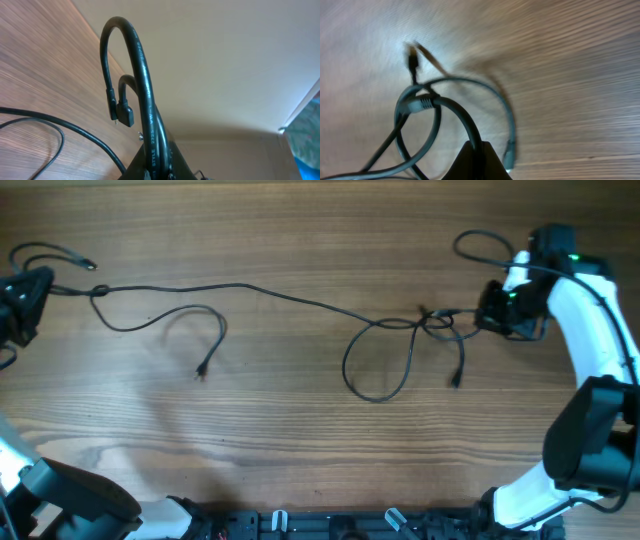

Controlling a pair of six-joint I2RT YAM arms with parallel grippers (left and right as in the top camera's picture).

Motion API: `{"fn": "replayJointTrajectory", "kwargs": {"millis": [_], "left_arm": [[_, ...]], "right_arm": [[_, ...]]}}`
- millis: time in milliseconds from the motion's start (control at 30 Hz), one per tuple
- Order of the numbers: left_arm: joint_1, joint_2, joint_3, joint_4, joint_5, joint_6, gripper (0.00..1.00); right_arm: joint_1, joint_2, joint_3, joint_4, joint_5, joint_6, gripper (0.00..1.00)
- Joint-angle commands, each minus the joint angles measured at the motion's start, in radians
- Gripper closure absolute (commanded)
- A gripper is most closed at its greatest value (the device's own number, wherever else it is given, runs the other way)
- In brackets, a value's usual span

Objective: Untangle cables

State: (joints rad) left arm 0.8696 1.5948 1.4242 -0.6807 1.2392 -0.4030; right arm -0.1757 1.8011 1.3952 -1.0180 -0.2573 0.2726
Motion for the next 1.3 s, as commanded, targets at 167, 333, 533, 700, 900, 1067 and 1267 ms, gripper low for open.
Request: {"fn": "replayJointTrajectory", "kwargs": {"millis": [167, 333, 533, 700, 900, 1067, 1267], "left_arm": [[0.053, -0.029, 0.009, -0.002, -0.011, -0.002, 0.96], [0.053, -0.029, 0.009, -0.039, -0.065, 0.006, 0.96], [0.037, -0.029, 0.009, -0.042, -0.063, 0.006, 0.96], [-0.085, -0.029, 0.009, -0.064, -0.064, 0.007, 0.96], [-0.387, -0.029, 0.009, -0.097, -0.160, 0.058, 0.96], [-0.597, -0.029, 0.009, -0.095, -0.237, 0.058, 0.96], [-0.691, -0.029, 0.009, -0.095, -0.299, 0.058, 0.96]], "right_arm": [[-0.369, 0.009, 0.277, -0.073, -0.126, 0.112, 0.96], [-0.444, 0.007, 0.638, -0.152, -0.177, 0.105, 0.96], [-0.445, 0.007, 0.887, -0.101, -0.143, 0.154, 0.96], [-0.454, -0.002, 1.083, 0.022, -0.102, 0.202, 0.96], [-0.496, -0.002, 1.205, -0.043, 0.094, 0.196, 0.96], [-0.531, 0.047, 1.173, -0.246, 0.159, 0.172, 0.95], [-0.519, 0.230, 1.059, -0.432, 0.138, 0.141, 0.94]]}}
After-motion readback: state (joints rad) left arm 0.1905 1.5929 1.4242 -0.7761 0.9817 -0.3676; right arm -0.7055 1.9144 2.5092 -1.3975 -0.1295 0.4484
